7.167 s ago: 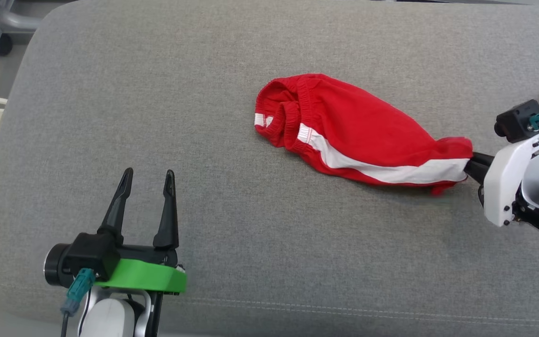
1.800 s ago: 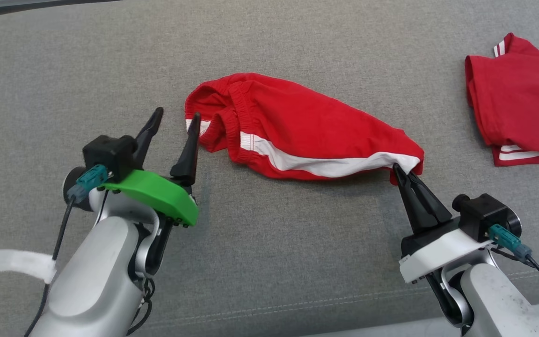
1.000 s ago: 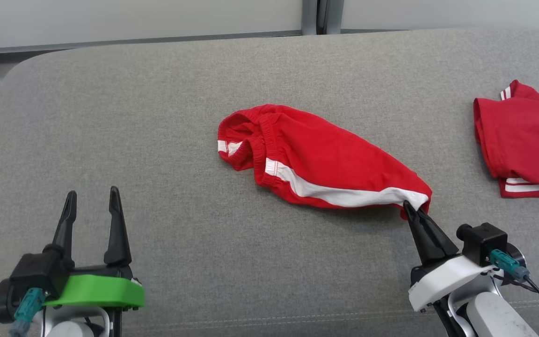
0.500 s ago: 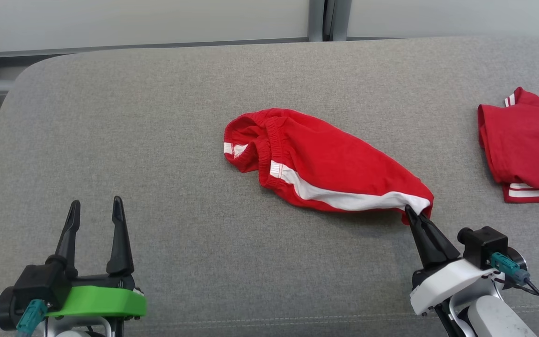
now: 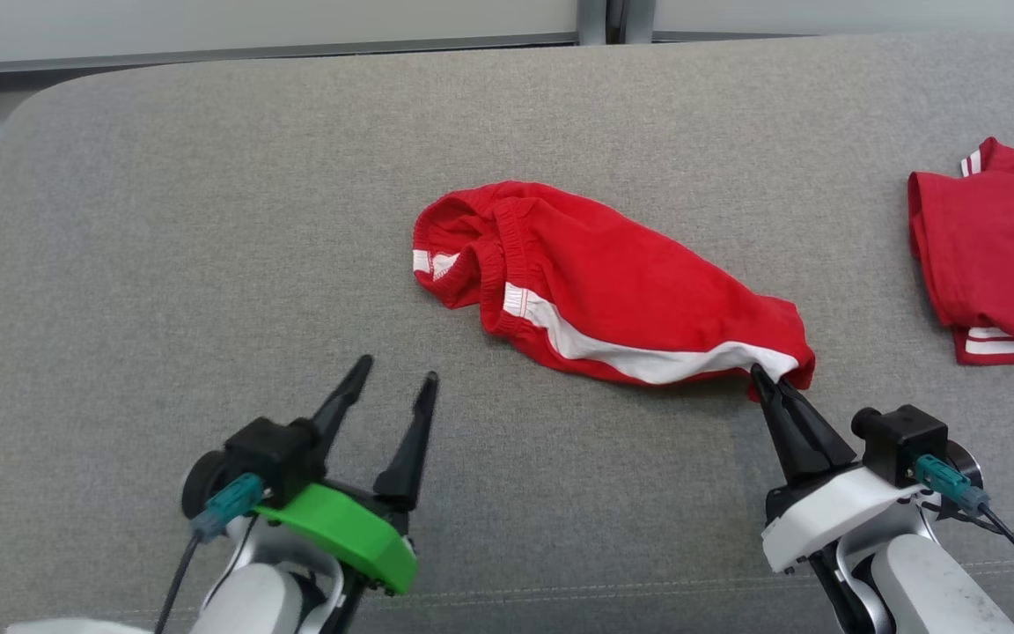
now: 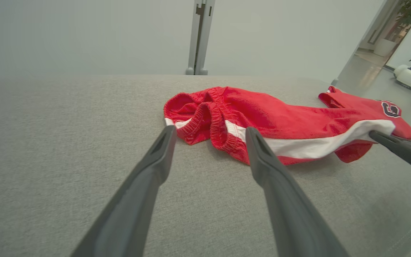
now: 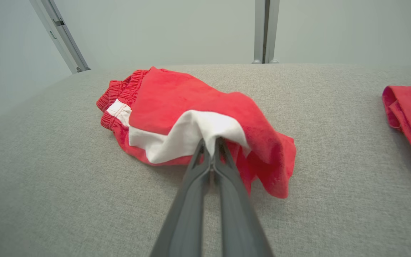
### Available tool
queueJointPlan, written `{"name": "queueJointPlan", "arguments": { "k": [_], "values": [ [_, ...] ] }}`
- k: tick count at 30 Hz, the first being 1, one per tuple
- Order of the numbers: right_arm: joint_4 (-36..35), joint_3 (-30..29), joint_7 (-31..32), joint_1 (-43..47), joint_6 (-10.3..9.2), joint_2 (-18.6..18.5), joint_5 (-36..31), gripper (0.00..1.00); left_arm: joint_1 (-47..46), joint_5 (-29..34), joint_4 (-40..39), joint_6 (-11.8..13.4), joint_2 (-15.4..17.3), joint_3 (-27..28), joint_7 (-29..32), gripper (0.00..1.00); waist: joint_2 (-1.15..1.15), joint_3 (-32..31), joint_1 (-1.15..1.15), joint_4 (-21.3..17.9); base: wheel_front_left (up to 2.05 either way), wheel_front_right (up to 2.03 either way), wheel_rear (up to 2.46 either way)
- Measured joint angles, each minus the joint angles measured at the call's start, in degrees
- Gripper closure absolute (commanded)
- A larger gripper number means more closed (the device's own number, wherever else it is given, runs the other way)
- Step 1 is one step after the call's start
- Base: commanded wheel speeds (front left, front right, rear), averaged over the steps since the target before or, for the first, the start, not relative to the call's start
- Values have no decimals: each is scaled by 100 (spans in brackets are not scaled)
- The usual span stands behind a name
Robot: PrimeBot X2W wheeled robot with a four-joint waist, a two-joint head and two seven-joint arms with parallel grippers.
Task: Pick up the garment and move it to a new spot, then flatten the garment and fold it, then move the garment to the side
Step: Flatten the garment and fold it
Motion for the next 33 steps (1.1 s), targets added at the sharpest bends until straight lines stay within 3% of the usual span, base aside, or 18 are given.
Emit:
{"name": "queueJointPlan", "arguments": {
  "k": [3,9,16,27,29,33],
  "values": [
    [18,59,0,-91,-1,21,-5,100,-383,-130,290,-182,-169,-449,301,0,0,93,0,-60,0,0,0],
    [59,302,-8,-354,0,118,-15,100,-1212,-639,1018,-274,-378,-943,742,6,0,307,0,-242,0,0,0],
    [143,564,-14,-627,0,171,9,100,-1982,-1155,1599,-281,-332,-1279,1050,14,0,529,0,-472,0,0,0],
    [216,661,-35,-822,-1,223,82,100,-2800,-1738,2596,-282,-133,-1500,1029,13,0,863,0,-793,0,0,0],
    [203,649,-36,-827,-1,230,82,100,-2864,-1802,2728,-282,-123,-1541,1000,22,0,908,0,-817,0,0,0],
    [190,624,-36,-843,-1,244,80,100,-2970,-1906,3005,-282,-133,-1569,866,27,0,959,0,-827,0,0,0]
  ]
}}
